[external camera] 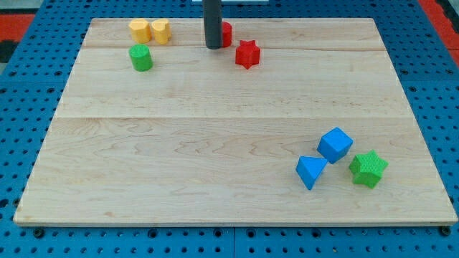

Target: Move the red circle to the right side

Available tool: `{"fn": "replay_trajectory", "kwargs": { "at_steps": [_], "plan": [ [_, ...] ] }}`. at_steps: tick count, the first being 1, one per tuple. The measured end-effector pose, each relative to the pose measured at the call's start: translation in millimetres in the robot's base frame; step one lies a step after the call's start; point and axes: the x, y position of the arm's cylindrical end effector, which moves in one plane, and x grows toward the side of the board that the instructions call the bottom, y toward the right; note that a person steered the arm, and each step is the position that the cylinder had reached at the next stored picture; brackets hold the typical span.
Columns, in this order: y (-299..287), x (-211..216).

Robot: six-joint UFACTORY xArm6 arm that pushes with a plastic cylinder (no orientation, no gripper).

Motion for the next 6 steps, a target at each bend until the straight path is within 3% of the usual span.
{"fn": "replay_trajectory", "kwargs": {
  "at_steps": [2,3,5,6],
  "plan": [
    [9,3],
    [-15,9],
    [-38,-36],
    [31,-35]
  ]
}}
